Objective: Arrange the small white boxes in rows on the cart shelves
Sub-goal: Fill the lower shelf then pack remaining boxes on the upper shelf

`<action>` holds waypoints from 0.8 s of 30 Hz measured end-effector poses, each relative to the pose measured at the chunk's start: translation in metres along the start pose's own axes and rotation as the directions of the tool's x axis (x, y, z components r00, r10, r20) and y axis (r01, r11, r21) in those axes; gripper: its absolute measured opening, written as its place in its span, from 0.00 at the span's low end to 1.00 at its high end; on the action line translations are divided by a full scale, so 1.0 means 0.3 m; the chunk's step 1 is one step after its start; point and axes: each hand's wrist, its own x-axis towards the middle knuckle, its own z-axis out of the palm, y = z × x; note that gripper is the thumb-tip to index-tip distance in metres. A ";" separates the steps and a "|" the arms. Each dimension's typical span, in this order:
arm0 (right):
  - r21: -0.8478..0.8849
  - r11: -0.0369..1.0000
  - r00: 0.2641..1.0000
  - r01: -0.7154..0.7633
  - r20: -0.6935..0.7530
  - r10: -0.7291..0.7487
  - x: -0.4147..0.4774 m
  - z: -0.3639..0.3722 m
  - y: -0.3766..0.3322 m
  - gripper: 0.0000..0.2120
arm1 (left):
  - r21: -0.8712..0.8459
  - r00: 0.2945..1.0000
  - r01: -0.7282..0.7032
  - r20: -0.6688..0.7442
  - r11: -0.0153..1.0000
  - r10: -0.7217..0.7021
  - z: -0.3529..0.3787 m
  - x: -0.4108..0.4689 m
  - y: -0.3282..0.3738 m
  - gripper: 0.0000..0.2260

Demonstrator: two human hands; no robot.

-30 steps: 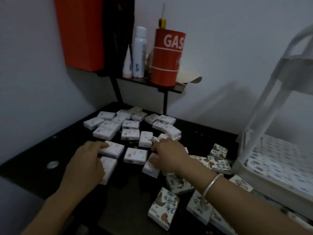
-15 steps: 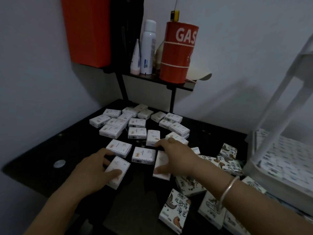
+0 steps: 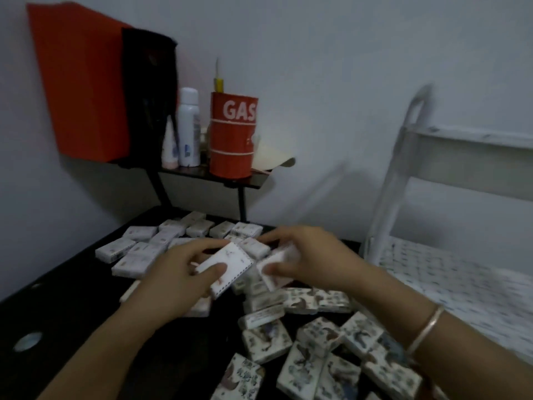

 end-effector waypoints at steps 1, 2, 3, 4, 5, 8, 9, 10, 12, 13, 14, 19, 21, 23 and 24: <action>-0.005 1.000 0.999 -0.009 -0.040 0.009 -0.030 -0.072 0.024 0.19 | 0.025 0.999 -0.052 0.015 0.998 0.052 0.029 0.028 0.056 0.15; -0.008 1.000 0.996 -0.021 -0.083 0.021 -0.065 -0.143 0.048 0.15 | 0.071 0.992 -0.124 0.021 0.990 0.122 0.061 0.055 0.118 0.15; 0.001 0.999 0.990 -0.045 -0.132 0.045 -0.105 -0.212 0.071 0.12 | 0.108 0.977 -0.211 0.032 0.972 0.209 0.096 0.079 0.190 0.15; 0.012 0.996 0.979 -0.083 -0.188 0.084 -0.148 -0.280 0.094 0.11 | 0.111 0.953 -0.303 0.048 0.946 0.300 0.132 0.103 0.269 0.15; 0.021 0.992 0.958 -0.126 -0.257 0.127 -0.190 -0.343 0.114 0.11 | 0.080 0.925 -0.380 0.066 0.922 0.375 0.164 0.128 0.345 0.16; 0.144 0.969 0.840 -0.201 -0.483 0.247 -0.320 -0.520 0.174 0.16 | -0.038 0.842 -0.527 0.114 0.849 0.528 0.264 0.200 0.580 0.16; 0.208 0.958 0.789 -0.199 -0.545 0.282 -0.363 -0.575 0.192 0.20 | -0.055 0.813 -0.569 0.112 0.820 0.572 0.295 0.221 0.654 0.16; 0.265 0.945 0.743 -0.193 -0.590 0.317 -0.404 -0.628 0.212 0.23 | -0.091 0.786 -0.602 0.107 0.793 0.609 0.327 0.240 0.728 0.16; 0.385 0.911 0.676 -0.150 -0.633 0.379 -0.481 -0.727 0.257 0.26 | -0.201 0.766 -0.610 0.098 0.766 0.635 0.382 0.272 0.860 0.17; 0.431 0.894 0.646 -0.120 -0.650 0.400 -0.518 -0.772 0.282 0.26 | -0.255 0.770 -0.592 0.100 0.764 0.630 0.406 0.287 0.917 0.18; 0.457 0.884 0.614 -0.098 -0.671 0.415 -0.554 -0.812 0.307 0.26 | -0.296 0.779 -0.569 0.103 0.767 0.618 0.427 0.301 0.967 0.19; 0.356 0.912 0.521 -0.204 -0.749 0.409 -0.698 -0.937 0.449 0.13 | -0.235 0.791 -0.575 0.086 0.784 0.606 0.529 0.374 1.139 0.16; 0.299 0.917 0.520 -0.265 -0.757 0.397 -0.724 -0.952 0.494 0.09 | -0.195 0.782 -0.588 0.109 0.785 0.614 0.574 0.395 1.183 0.12; 0.247 0.913 0.549 -0.324 -0.737 0.394 -0.733 -0.957 0.527 0.08 | -0.166 0.774 -0.588 0.168 0.792 0.610 0.618 0.417 1.218 0.11; 0.233 0.910 0.575 -0.344 -0.714 0.400 -0.733 -0.958 0.537 0.09 | -0.154 0.771 -0.587 0.192 0.794 0.607 0.637 0.426 1.235 0.11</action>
